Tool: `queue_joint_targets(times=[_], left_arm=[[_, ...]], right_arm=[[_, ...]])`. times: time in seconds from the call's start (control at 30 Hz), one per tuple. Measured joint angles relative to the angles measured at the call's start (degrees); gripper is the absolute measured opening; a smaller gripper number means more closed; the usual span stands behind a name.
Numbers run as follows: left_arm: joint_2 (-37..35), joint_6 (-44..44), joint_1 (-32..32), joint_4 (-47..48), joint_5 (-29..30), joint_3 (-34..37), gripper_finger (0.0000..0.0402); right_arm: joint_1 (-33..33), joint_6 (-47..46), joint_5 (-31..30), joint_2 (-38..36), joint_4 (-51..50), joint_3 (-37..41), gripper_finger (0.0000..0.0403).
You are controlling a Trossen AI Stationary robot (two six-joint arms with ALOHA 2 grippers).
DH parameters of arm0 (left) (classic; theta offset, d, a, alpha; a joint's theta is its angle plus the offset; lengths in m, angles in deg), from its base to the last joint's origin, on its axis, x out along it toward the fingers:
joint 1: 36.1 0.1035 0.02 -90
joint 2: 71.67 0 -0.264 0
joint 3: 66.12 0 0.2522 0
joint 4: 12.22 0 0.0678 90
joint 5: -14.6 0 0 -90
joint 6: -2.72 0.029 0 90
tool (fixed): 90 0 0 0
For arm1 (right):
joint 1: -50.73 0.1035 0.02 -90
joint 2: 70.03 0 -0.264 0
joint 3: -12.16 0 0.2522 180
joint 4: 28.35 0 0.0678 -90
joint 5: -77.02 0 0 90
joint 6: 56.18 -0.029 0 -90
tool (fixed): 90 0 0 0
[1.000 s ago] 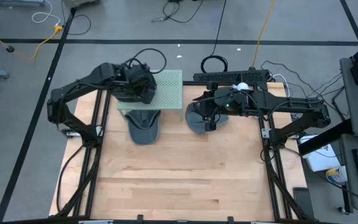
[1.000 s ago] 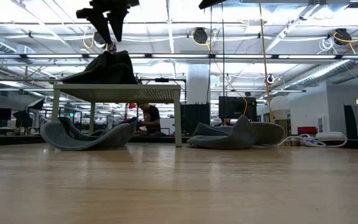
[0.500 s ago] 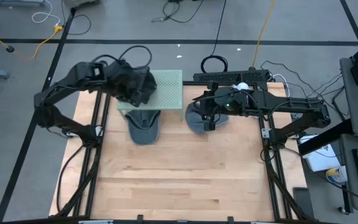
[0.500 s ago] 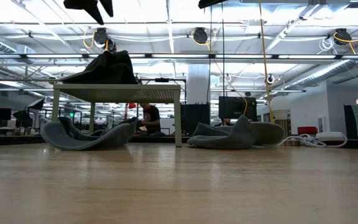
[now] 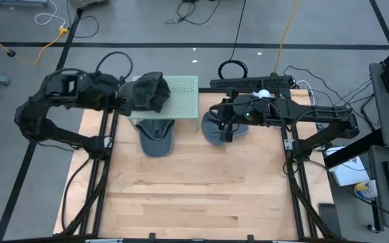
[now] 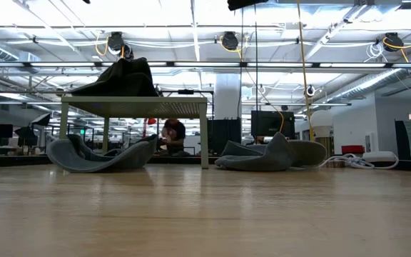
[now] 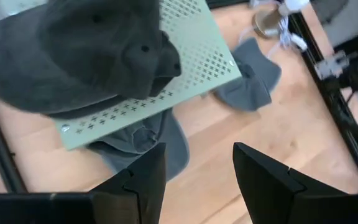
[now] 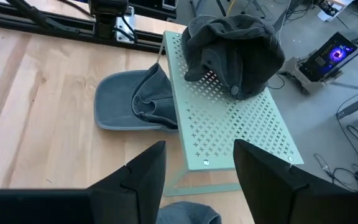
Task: Pick & Place hat
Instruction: Put the gray cap on the shelf
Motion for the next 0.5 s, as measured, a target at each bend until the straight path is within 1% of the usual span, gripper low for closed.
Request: queue_joint_targets(times=[0.1, 0.2, 0.5], left_arm=[[-1.66, -4.27, -3.35, 0.02, 3.0, 0.66, 0.0186], [-2.56, -8.28, -6.32, 0.4, 4.3, 1.5, 0.0186], [-2.79, -20.64, -13.9, 2.97, 4.33, 5.2, 0.0186]], right_arm=[[0.69, 0.06, 0.0, 0.0, 0.0, 0.0, 0.018], [1.22, 0.11, 0.02, 0.0, 0.0, 0.0, 0.018], [2.28, 0.17, 0.0, 0.0, 0.07, 0.0, 0.018]])
